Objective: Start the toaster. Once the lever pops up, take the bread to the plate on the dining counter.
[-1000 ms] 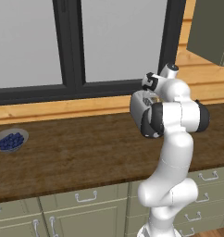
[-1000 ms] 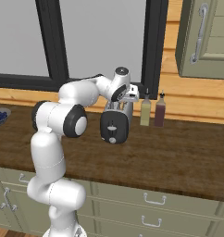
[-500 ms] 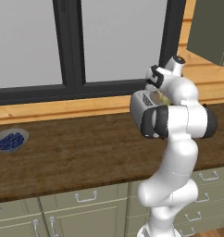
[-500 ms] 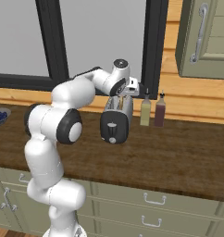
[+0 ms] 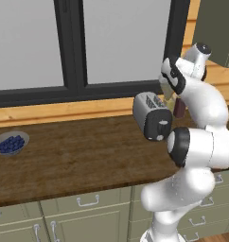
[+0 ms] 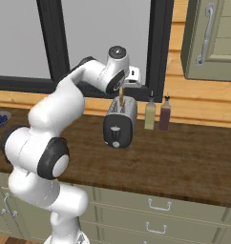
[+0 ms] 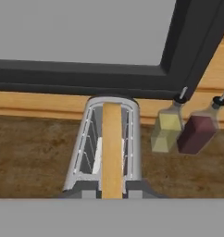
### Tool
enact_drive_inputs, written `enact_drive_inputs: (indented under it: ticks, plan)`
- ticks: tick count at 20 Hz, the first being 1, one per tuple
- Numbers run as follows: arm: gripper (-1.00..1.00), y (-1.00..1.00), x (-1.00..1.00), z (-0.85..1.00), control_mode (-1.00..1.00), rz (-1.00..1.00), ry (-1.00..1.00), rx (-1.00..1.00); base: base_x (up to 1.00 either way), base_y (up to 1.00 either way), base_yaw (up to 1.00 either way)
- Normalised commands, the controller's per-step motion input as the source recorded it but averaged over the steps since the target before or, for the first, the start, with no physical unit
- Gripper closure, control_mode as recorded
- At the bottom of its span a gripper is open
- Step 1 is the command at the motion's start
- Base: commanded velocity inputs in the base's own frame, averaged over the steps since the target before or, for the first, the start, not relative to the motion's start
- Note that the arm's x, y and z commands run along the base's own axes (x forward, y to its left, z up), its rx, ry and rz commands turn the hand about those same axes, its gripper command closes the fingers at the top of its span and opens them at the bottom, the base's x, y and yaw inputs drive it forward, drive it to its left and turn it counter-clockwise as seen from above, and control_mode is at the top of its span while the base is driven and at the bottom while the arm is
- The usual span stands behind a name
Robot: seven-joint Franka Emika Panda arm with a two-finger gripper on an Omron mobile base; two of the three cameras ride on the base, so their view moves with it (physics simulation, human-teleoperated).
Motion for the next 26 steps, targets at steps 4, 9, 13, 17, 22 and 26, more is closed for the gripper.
enact_drive_inputs:
  ticks: [4, 9, 13, 17, 22, 26]
  plan:
    - [1.00, 0.27, -1.00, 0.70, -1.00, -0.07, 0.00, 0.00, 0.00, 0.00, 0.00]
    - [1.00, 0.52, -1.00, 0.28, -1.00, -0.13, 0.00, 0.01, 0.00, 0.00, 0.00]
    - [1.00, 0.51, -1.00, 0.06, -1.00, -0.15, 0.00, 0.02, 0.00, 0.00, 0.00]
    - [1.00, 0.27, -1.00, 0.03, -1.00, -0.11, 0.00, 0.01, 0.00, 0.00, 0.00]
    - [1.00, 0.08, -0.80, 0.00, -1.00, -0.03, 0.05, 0.00, 0.00, 0.00, 0.00]
    - [1.00, 0.04, 0.00, 0.00, -1.00, 0.00, 0.03, -0.01, 0.00, 0.00, 0.00]
